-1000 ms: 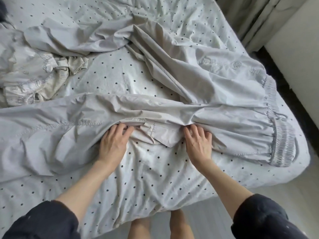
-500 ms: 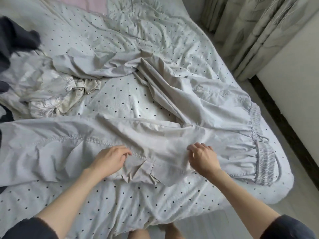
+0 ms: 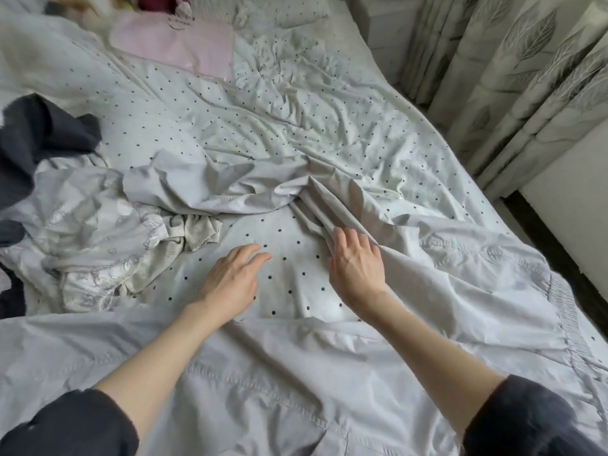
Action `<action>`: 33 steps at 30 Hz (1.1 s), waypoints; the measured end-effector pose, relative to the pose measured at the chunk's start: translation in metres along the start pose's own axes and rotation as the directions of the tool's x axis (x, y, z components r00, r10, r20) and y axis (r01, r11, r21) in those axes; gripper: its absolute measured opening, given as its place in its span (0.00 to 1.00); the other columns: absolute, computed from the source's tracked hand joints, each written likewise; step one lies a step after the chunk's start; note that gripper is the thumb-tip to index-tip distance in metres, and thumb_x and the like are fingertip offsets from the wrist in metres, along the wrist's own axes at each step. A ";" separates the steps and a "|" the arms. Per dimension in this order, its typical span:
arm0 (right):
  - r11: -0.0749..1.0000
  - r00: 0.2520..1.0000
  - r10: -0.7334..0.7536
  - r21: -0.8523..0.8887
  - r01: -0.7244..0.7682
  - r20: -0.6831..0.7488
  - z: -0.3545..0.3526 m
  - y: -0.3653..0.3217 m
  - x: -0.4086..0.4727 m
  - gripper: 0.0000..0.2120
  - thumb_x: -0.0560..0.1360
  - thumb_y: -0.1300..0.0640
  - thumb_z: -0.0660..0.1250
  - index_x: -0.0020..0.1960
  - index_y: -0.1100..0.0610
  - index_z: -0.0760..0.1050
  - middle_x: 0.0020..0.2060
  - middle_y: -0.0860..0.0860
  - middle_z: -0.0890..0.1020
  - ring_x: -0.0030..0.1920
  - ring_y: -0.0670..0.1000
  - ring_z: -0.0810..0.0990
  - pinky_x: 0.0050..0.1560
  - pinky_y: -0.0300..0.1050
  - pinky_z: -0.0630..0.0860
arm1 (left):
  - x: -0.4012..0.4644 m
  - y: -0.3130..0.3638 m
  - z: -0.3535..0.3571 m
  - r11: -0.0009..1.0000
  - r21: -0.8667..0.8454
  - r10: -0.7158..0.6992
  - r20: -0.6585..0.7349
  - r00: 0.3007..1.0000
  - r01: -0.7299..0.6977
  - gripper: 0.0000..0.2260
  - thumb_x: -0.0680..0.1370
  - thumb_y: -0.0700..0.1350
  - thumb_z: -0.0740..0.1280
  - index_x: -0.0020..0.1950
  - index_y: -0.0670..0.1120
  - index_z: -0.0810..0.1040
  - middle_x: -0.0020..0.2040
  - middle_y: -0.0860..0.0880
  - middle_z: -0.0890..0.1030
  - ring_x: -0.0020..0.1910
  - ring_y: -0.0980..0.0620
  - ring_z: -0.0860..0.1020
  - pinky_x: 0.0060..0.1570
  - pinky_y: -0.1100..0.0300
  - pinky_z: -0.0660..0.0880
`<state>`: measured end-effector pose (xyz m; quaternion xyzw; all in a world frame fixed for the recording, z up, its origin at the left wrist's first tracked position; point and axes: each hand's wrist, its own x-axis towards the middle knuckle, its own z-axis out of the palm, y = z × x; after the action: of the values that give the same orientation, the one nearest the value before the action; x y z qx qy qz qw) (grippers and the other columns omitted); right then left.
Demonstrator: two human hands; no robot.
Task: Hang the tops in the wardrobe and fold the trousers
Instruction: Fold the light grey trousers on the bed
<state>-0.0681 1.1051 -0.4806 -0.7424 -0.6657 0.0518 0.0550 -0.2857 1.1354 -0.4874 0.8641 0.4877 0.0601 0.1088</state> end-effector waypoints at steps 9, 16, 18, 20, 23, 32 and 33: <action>0.992 0.992 0.126 0.000 -0.126 0.004 0.025 -0.019 0.047 0.14 0.51 0.67 0.79 0.30 0.59 0.75 0.28 0.54 0.77 0.26 0.57 0.78 0.25 0.43 0.72 | 0.050 -0.048 0.019 0.999 0.022 0.026 -0.054 0.998 -0.025 0.24 0.64 0.29 0.73 0.59 0.40 0.77 0.59 0.38 0.77 0.55 0.38 0.78 0.52 0.43 0.77; 0.972 0.970 0.024 0.232 0.033 -0.240 -0.003 0.018 0.019 0.01 0.69 0.60 0.65 0.39 0.58 0.75 0.32 0.51 0.76 0.30 0.56 0.78 0.23 0.41 0.66 | 0.098 -0.033 0.018 0.985 0.085 -0.143 -0.082 0.986 0.150 0.30 0.70 0.35 0.69 0.72 0.45 0.66 0.72 0.39 0.64 0.68 0.36 0.66 0.61 0.38 0.68; 0.971 0.963 0.020 0.236 0.046 -0.269 -0.009 0.029 0.017 0.06 0.69 0.59 0.61 0.40 0.57 0.76 0.31 0.50 0.76 0.28 0.56 0.77 0.22 0.40 0.65 | 0.109 -0.029 0.017 0.977 0.148 -0.141 -0.097 0.985 0.155 0.30 0.71 0.36 0.69 0.72 0.46 0.64 0.71 0.40 0.66 0.69 0.39 0.65 0.66 0.39 0.62; 0.963 0.958 0.006 0.261 0.073 -0.287 -0.013 0.041 0.020 0.11 0.70 0.55 0.55 0.38 0.57 0.75 0.31 0.51 0.76 0.27 0.57 0.77 0.21 0.42 0.65 | 0.118 -0.028 0.017 0.968 0.175 -0.153 -0.152 0.977 0.178 0.30 0.67 0.32 0.70 0.67 0.44 0.67 0.62 0.41 0.75 0.64 0.42 0.72 0.64 0.40 0.64; 0.954 0.963 -0.019 0.283 0.097 -0.269 -0.013 0.058 0.021 0.11 0.69 0.55 0.53 0.36 0.58 0.72 0.32 0.52 0.76 0.27 0.57 0.75 0.21 0.43 0.63 | 0.117 -0.036 0.011 0.950 0.200 -0.200 -0.196 0.960 0.239 0.22 0.62 0.28 0.71 0.53 0.43 0.75 0.47 0.43 0.81 0.52 0.43 0.78 0.63 0.42 0.65; 0.953 0.969 -0.237 0.174 0.247 -0.076 -0.013 0.017 0.017 0.29 0.69 0.37 0.58 0.63 0.53 0.71 0.56 0.52 0.79 0.52 0.56 0.79 0.46 0.51 0.78 | 0.039 -0.039 -0.063 0.994 0.098 -0.001 -0.433 0.901 0.048 0.18 0.59 0.23 0.66 0.44 0.39 0.76 0.47 0.42 0.73 0.43 0.45 0.73 0.34 0.53 0.74; 0.943 0.956 -0.288 0.157 0.293 -0.052 -0.017 0.000 0.018 0.33 0.67 0.35 0.57 0.66 0.52 0.69 0.60 0.52 0.78 0.55 0.56 0.79 0.47 0.52 0.78 | 0.024 -0.039 -0.068 0.993 0.114 0.044 -0.430 0.902 0.006 0.18 0.59 0.23 0.64 0.44 0.41 0.75 0.48 0.44 0.74 0.46 0.47 0.72 0.39 0.52 0.74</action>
<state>-0.0632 1.1225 -0.4635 -0.6298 -0.7605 0.0869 0.1320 -0.3203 1.1843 -0.4309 0.8387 0.4940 0.2234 -0.0515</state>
